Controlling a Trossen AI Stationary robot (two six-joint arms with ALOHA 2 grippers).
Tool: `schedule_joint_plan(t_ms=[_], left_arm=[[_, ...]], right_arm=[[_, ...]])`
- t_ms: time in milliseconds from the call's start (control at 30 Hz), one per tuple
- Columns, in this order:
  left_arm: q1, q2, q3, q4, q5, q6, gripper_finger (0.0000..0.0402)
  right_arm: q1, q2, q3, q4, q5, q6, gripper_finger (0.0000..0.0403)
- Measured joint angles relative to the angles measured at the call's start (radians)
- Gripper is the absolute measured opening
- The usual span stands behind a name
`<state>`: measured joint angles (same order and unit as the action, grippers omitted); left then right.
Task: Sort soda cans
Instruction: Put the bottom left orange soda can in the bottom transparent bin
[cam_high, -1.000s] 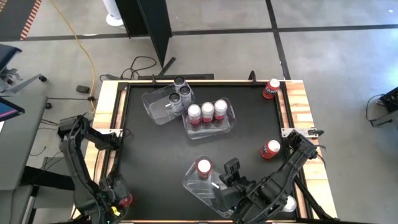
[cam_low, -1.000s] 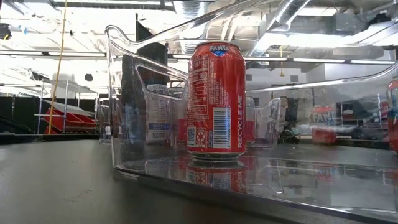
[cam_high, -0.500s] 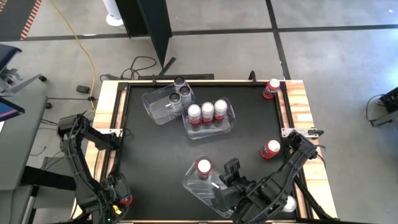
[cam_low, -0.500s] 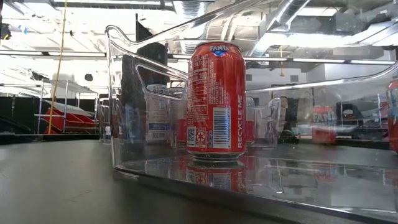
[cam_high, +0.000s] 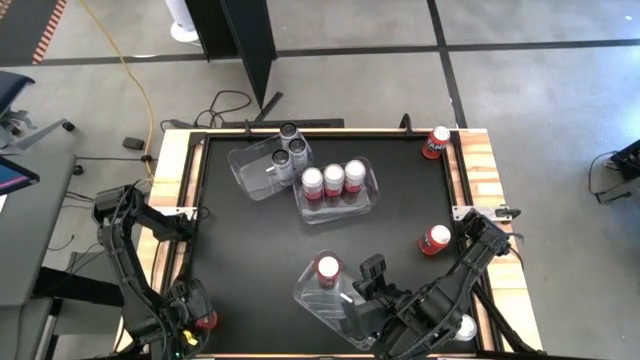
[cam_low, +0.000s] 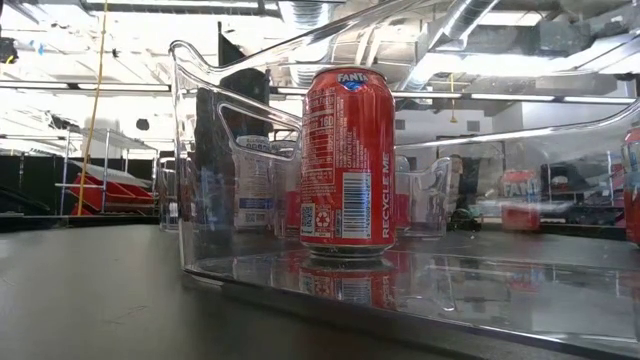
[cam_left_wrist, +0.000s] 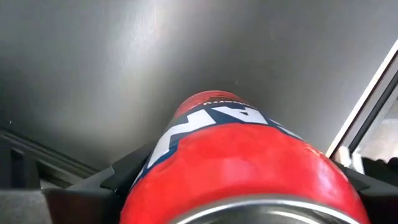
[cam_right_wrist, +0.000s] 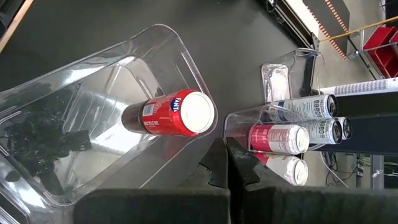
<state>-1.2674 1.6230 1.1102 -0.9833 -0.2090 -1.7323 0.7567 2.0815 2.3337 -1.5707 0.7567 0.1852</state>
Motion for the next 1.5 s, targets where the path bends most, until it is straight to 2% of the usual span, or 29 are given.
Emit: schedule_joint_plan(t_ms=[233, 533, 633, 800, 867, 1167, 1333, 1500], left_arm=[[0.041, -0.005, 0.004, 0.008, 0.002, 0.069, 0.0295], [0.189, -0.1, 0.007, 0.009, 0.005, 0.285, 0.0295], [0.247, -0.147, 0.036, -0.028, -0.035, 0.384, 0.0295], [0.371, -0.193, 0.147, -0.068, -0.161, 0.598, 0.0295], [0.436, -0.191, 0.192, -0.064, -0.17, 0.684, 0.0295], [0.67, -0.076, 0.39, -0.019, -0.106, 1.188, 0.0295], [0.719, 0.038, 0.495, -0.005, -0.057, 1.451, 0.0295], [0.743, 0.151, 0.57, -0.006, -0.054, 1.634, 0.0295]], right_arm=[[0.0, 0.0, 0.0, 0.0, 0.0, -0.001, 0.0004], [0.002, 0.0, 0.0, 0.0, 0.0, -0.005, 0.0004], [0.002, -0.002, 0.0, 0.0, 0.0, -0.003, 0.0004], [0.002, -0.003, 0.0, 0.0, 0.0, -0.003, 0.0004], [0.002, -0.003, 0.0, 0.0, 0.0, -0.003, 0.0004], [0.019, -0.003, 0.0, 0.0, 0.0, 0.007, 0.0004], [0.051, -0.027, 0.0, 0.0, -0.002, 0.065, 0.0004], [0.091, -0.068, 0.0, 0.0, -0.001, 0.122, 0.0004]])
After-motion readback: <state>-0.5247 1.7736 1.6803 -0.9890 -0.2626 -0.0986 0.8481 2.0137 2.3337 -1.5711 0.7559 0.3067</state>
